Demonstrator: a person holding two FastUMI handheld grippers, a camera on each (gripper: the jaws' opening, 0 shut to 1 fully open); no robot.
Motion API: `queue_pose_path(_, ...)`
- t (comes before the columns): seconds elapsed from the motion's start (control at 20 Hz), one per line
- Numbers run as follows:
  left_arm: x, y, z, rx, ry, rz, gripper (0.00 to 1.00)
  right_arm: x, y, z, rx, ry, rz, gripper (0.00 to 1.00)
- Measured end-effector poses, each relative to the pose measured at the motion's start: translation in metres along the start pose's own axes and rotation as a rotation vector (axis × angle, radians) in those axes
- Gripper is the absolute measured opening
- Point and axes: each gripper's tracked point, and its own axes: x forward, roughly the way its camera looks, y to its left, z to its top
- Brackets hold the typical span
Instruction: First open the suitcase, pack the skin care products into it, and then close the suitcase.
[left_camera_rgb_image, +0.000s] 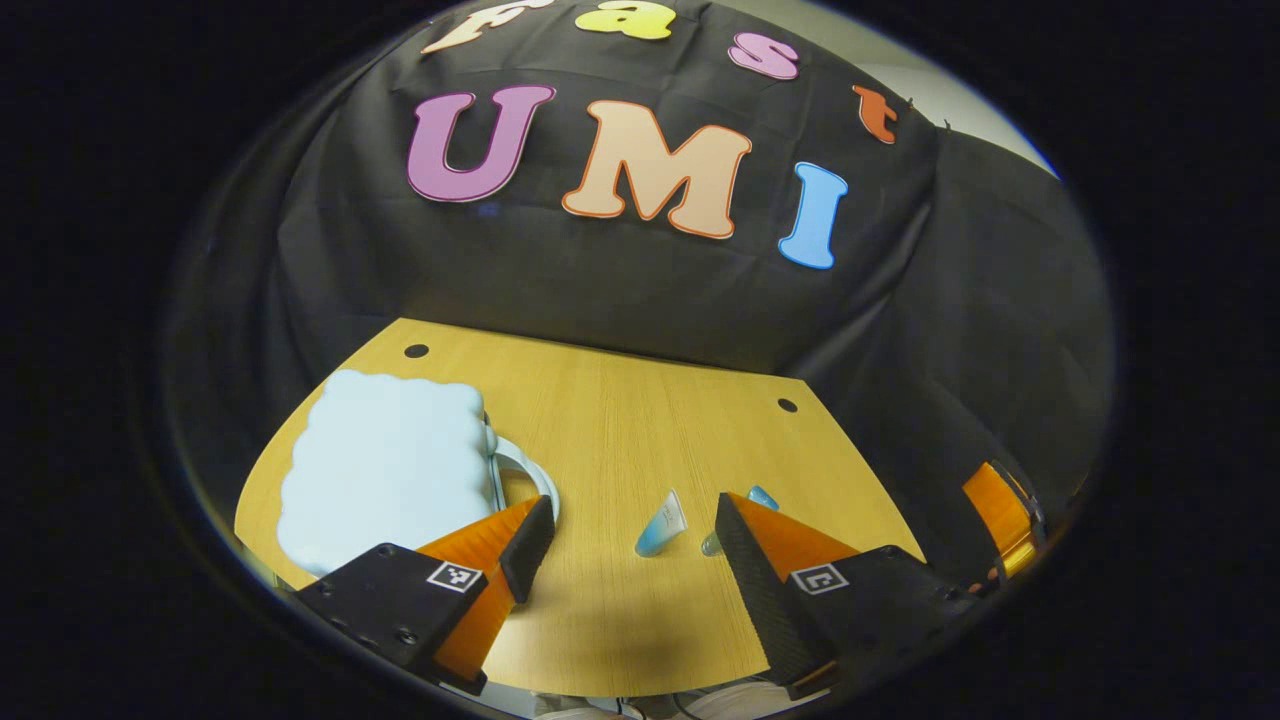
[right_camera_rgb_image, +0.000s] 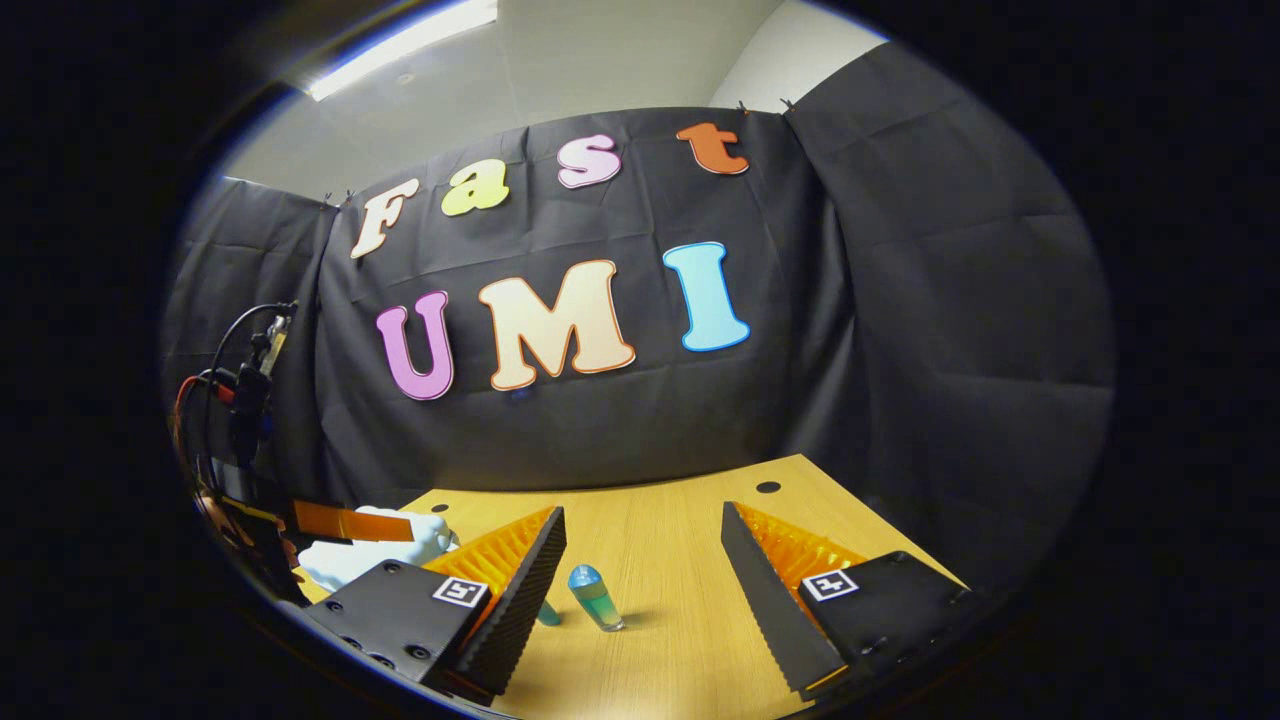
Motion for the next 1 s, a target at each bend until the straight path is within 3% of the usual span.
queue_pose_path(0.3,0.033,0.019,0.013,-0.077,0.123,-0.008,0.96,-0.001,0.009,-0.011,-0.006,0.017,0.03,0.98)
queue_pose_path(0.35,0.041,0.027,0.013,-0.092,0.158,0.006,0.95,0.0,0.009,-0.013,-0.015,0.02,0.035,0.94)
queue_pose_path(1.0,0.123,0.094,-0.037,-0.128,0.582,0.198,0.94,0.005,0.009,-0.038,-0.043,0.086,0.06,0.98)
